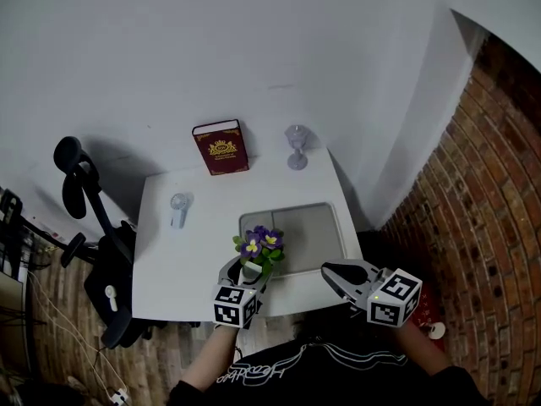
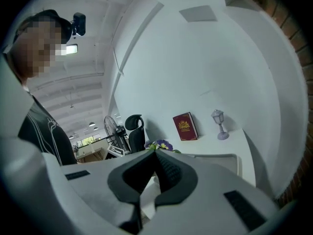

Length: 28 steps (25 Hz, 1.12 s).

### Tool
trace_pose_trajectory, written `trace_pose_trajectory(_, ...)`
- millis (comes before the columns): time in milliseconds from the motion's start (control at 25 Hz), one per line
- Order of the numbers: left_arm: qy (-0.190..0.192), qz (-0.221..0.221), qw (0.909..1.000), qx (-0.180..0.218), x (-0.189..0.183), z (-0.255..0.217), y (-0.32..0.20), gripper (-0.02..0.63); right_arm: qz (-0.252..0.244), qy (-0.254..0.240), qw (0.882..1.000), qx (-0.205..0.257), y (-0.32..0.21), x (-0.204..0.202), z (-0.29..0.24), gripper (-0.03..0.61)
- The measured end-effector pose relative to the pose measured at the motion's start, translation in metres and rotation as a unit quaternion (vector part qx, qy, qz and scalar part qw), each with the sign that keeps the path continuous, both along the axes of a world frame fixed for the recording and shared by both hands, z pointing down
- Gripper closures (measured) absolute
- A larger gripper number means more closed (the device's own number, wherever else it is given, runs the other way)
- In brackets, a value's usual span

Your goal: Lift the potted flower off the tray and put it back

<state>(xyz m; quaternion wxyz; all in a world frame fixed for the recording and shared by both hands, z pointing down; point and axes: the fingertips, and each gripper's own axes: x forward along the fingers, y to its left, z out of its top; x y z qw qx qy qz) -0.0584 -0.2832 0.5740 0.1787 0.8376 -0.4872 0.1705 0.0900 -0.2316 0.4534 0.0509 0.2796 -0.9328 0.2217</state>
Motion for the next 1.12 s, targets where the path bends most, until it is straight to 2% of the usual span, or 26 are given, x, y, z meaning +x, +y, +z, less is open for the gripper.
trace_pose_trajectory(320,-0.010,-0.002,0.9998,-0.015,-0.002,0.037,-0.013,0.275,0.016,0.006,1.000,-0.014,-0.003,0.012,0.011,0.577)
trace_pose_trajectory(840,-0.040,-0.009,0.9991,-0.009,-0.002,0.051,-0.011,0.275,0.029,0.006,0.999,-0.021,-0.006,0.019,0.015,0.577)
trace_pose_trajectory(1120,-0.014,-0.018,0.9996,-0.017,-0.004,0.052,-0.010,0.273,0.029,0.005,0.999,-0.025,-0.001,0.017,0.014,0.577)
